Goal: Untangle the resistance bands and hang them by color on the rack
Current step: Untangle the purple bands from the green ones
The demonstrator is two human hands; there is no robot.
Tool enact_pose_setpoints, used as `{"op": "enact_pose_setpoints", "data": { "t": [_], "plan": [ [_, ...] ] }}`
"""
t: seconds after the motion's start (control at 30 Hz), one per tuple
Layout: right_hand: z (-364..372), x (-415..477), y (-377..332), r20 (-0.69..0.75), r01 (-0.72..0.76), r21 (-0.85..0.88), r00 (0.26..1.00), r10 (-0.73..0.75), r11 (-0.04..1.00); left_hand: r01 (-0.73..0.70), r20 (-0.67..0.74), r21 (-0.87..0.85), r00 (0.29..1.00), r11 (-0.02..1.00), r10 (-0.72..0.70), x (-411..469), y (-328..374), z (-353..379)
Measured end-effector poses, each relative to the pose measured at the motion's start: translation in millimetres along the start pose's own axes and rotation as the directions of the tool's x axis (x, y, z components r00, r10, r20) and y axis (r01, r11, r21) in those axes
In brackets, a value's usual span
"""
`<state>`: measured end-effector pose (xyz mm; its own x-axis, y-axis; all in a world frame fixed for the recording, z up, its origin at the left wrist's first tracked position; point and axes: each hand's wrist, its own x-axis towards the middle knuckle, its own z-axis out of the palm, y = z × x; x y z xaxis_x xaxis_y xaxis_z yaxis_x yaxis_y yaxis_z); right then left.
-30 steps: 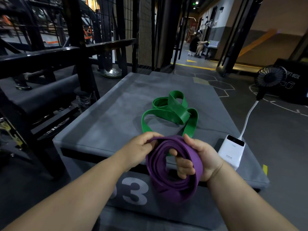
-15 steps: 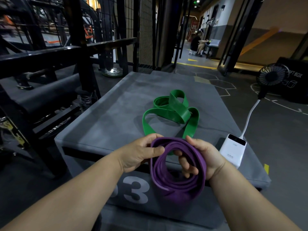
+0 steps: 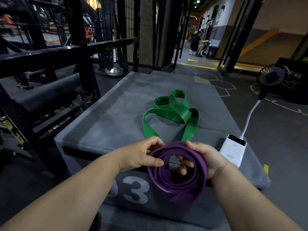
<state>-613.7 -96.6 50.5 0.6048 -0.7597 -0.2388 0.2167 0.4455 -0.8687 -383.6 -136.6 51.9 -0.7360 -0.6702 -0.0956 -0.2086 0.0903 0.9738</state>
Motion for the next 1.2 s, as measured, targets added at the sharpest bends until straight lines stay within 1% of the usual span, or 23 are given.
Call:
{"op": "enact_pose_setpoints", "data": {
  "t": [0.07, 0.13, 0.23, 0.5, 0.6, 0.67, 0.7, 0.77, 0.8, 0.87, 0.97, 1.07, 1.1, 1.17, 1.2],
  "plan": [
    [3, 1, 0, -0.055, -0.02, -0.038, 0.998, 0.018, 0.999, 0.013, -0.002, 0.067, 1.0, 0.998, -0.013, 0, 3, 1],
    [8, 2, 1, -0.027, -0.031, -0.078, 0.999, 0.029, 0.996, 0.01, 0.001, 0.085, 1.0, 0.996, -0.01, 0, 5, 1],
    [16, 6, 3, 0.013, -0.038, -0.125, 0.999, 0.04, 0.991, 0.002, 0.014, 0.048, 1.0, 0.999, -0.003, 1, 9, 7],
    [21, 10, 1, -0.038, -0.001, -0.097, 0.999, -0.002, 0.995, 0.016, -0.01, 0.348, 1.0, 0.937, -0.014, 0, 11, 3],
    [24, 12, -2, -0.038, 0.033, -0.143, 0.999, -0.039, 0.989, -0.016, -0.069, 0.428, 0.996, 0.904, 0.05, -1, 13, 2],
    [28, 14, -7, -0.087, 0.061, -0.127, 0.994, -0.072, 0.99, -0.027, -0.131, 0.456, 0.987, 0.89, 0.097, -2, 15, -2],
    [29, 16, -9, -0.129, 0.076, -0.163, 0.987, -0.097, 0.984, -0.028, -0.158, 0.455, 0.981, 0.89, 0.112, -4, 17, -3],
    [31, 21, -13, -0.207, 0.101, -0.332, 0.962, -0.177, 0.938, -0.023, -0.209, 0.394, 0.971, 0.919, 0.114, -8, 18, -8],
    [33, 23, -15, -0.223, 0.12, -0.396, 0.949, -0.222, 0.911, -0.022, -0.234, 0.355, 0.966, 0.935, 0.112, -11, 20, -10],
    [40, 25, -17, -0.22, 0.144, -0.471, 0.936, -0.274, 0.87, -0.002, -0.31, 0.325, 0.944, 0.946, 0.109, -17, 21, -18],
    [56, 28, -21, -0.19, 0.138, -0.571, 0.937, -0.294, 0.809, 0.033, -0.419, 0.314, 0.902, 0.949, 0.107, -29, 23, -30],
    [70, 41, -23, -0.218, 0.114, -0.737, 0.894, -0.393, 0.667, 0.052, -0.472, 0.27, 0.877, 0.962, 0.086, -45, 27, -40],
    [76, 46, -25, -0.232, 0.112, -0.75, 0.879, -0.417, 0.652, 0.075, -0.498, 0.276, 0.864, 0.958, 0.076, -51, 29, -42],
    [88, 56, -29, -0.222, 0.154, -0.73, 0.868, -0.444, 0.666, 0.104, -0.561, 0.272, 0.825, 0.957, 0.069, -65, 35, -50],
    [96, 60, -33, -0.204, 0.182, -0.709, 0.871, -0.446, 0.681, 0.096, -0.579, 0.251, 0.812, 0.963, 0.07, -73, 39, -54]
  ]
}}
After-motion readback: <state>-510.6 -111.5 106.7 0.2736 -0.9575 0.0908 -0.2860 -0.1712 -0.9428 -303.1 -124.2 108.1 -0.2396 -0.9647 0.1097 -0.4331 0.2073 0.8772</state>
